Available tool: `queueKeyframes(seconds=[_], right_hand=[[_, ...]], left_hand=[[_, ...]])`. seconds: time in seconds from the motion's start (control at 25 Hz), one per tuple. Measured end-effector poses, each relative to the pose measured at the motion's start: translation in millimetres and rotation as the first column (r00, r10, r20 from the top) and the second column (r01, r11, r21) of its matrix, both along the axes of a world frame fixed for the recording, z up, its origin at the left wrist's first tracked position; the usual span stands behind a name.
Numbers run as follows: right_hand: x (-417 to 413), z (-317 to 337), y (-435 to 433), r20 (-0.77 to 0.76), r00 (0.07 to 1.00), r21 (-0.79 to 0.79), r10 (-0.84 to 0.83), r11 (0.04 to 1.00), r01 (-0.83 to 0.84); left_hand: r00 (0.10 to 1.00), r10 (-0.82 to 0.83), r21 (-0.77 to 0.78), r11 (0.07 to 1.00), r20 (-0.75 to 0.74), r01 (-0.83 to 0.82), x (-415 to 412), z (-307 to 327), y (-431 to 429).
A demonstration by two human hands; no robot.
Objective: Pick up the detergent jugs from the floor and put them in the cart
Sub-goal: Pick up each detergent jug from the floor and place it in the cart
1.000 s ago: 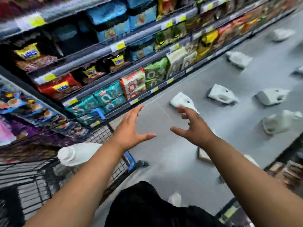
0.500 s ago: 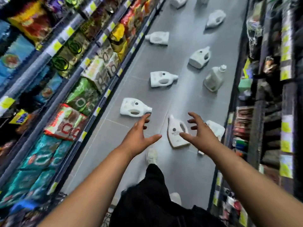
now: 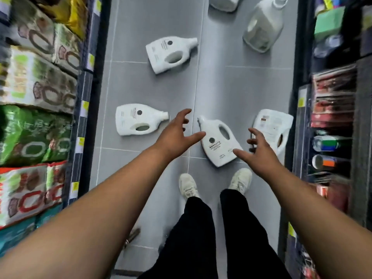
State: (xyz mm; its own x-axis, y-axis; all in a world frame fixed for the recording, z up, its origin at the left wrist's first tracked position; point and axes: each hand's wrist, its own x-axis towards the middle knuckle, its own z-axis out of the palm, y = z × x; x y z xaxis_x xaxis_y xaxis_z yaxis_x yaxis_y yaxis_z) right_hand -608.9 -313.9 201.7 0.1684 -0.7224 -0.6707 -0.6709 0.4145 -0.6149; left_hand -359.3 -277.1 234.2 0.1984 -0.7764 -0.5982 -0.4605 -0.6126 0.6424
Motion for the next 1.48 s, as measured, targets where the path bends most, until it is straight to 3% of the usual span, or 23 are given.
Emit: queueKeyframes(seconds=[0.2, 0.36, 0.48, 0.68, 1.0, 1.24, 1.48], right_hand=[[-16.0, -154.7, -36.7, -0.053, 0.998, 0.043, 0.044, 0.998, -0.041], [-32.8, -280.1, -42.8, -0.116, 0.990, 0.072, 0.083, 0.995, -0.075], [-42.2, -354.7, -37.9, -0.153, 0.985, 0.117, 0.080, 0.991, -0.062], [-58.0, -445.5, -36.3, -0.121, 0.985, 0.186, 0.123, 0.977, -0.099], [-63.6, -459.1, -39.3, -0.114, 0.987, 0.151, 0.115, 0.984, -0.097], [-58.8, -442.6, -23.0, -0.109, 0.993, 0.104, 0.045, 0.994, -0.033], [-48.5, -391.5, -31.3, -0.086, 0.993, 0.069, 0.085, 0.994, -0.079]], left_hand=[[0.983, -0.171, 0.067, 0.984, 0.070, 0.167, -16.2, -154.4, -50.6], [0.994, -0.103, 0.125, 0.987, 0.040, 0.098, -24.7, -284.4, -74.2], [0.990, -0.142, 0.181, 0.974, 0.022, 0.136, -32.7, -366.8, -76.7], [0.996, -0.069, 0.241, 0.967, -0.053, 0.080, -45.2, -462.8, -81.6], [0.988, 0.128, 0.148, 0.982, -0.091, -0.114, -48.7, -494.2, -82.1], [0.993, 0.068, -0.006, 0.998, -0.095, -0.068, -45.6, -481.0, -86.8], [0.980, 0.170, -0.093, 0.979, -0.102, -0.179, -35.2, -428.3, -70.9]])
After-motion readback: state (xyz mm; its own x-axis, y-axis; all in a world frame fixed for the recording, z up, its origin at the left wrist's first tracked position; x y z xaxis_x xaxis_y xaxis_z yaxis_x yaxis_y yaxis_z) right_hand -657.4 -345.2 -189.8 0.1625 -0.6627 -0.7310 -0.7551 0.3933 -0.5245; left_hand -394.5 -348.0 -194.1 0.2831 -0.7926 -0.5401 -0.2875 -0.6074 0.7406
